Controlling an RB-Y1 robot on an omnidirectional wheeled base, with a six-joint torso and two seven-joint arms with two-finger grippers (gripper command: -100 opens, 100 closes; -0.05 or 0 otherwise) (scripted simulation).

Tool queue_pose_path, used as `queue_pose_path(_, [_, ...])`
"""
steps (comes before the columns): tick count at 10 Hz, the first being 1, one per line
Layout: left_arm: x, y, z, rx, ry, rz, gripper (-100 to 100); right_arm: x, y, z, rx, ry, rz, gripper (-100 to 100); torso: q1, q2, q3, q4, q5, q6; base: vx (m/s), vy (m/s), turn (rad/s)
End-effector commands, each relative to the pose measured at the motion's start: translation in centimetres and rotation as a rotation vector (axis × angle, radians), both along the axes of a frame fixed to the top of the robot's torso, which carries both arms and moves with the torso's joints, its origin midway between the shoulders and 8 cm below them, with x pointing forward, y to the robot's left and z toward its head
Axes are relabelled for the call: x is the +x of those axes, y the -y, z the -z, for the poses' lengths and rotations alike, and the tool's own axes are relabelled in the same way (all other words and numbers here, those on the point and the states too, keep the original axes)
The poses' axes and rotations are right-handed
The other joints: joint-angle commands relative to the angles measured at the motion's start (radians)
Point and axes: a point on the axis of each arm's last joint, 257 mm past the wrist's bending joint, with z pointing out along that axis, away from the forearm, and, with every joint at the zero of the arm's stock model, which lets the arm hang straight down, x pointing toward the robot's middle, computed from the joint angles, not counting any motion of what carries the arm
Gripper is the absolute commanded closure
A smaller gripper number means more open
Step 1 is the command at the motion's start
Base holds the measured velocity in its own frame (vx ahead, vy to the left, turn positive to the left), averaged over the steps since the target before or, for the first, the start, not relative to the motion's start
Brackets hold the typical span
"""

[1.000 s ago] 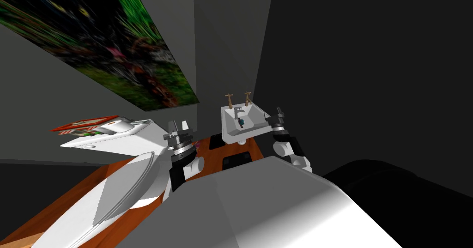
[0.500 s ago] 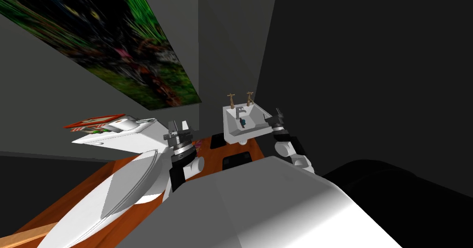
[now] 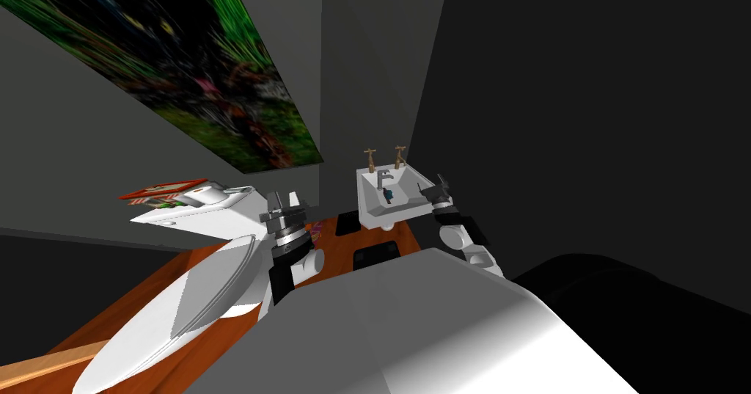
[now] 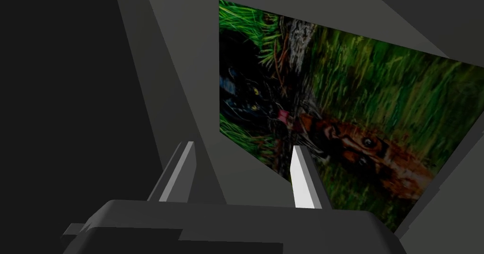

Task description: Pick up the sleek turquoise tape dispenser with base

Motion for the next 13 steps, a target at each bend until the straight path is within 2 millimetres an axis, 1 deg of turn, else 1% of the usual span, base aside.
queue_pose_path(1, [0.0,0.0,0.0,0.000,0.000,0.000,0,0.1,0.2,0.3,0.048,-0.004,-0.009,-100,0.000,0.000,0.000,0.000,0.000,0.000,0.006,0.018,-0.018])
queue_pose_path(2, [0.0,0.0,0.0,0.000,0.000,0.000,0,0.1,0.3,0.3,0.056,-0.004,-0.011,-100,-0.001,0.001,0.000,0.000,0.000,0.000,-0.003,0.006,-0.006])
queue_pose_path(3, [0.0,0.0,0.0,0.000,0.000,0.000,0,0.3,0.3,1.5,0.079,-0.047,-0.036,-100,-0.002,0.001,0.001,0.000,0.000,0.000,0.010,0.028,0.100])
queue_pose_path(5, [0.0,0.0,0.0,0.000,0.000,0.000,0,0.3,0.5,1.7,0.140,-0.044,-0.044,-100,0.000,0.000,0.000,0.000,0.000,0.000,0.015,0.027,0.026])
queue_pose_path(6, [0.0,0.0,0.0,0.000,0.000,0.000,0,0.4,0.5,2.9,0.154,-0.088,-0.067,-100,-0.001,0.001,0.000,0.000,0.000,0.000,0.018,0.039,0.114])
queue_pose_path(9, [0.0,0.0,0.0,0.000,0.000,0.000,0,0.4,0.8,3.1,0.237,-0.084,-0.078,-100,-0.001,0.001,0.000,0.000,0.000,0.000,0.009,0.019,0.012])
queue_pose_path(10, [0.0,0.0,0.0,0.000,0.000,0.000,0,0.5,0.7,4.4,0.255,-0.130,-0.101,-100,-0.002,0.001,0.001,0.000,0.000,0.000,0.017,0.022,0.110])
queue_pose_path(13, [0.0,0.0,0.0,0.000,0.000,0.000,0,0.5,0.9,4.5,0.328,-0.126,-0.111,-100,-0.001,0.001,0.000,0.000,0.000,0.000,0.011,0.017,0.015])
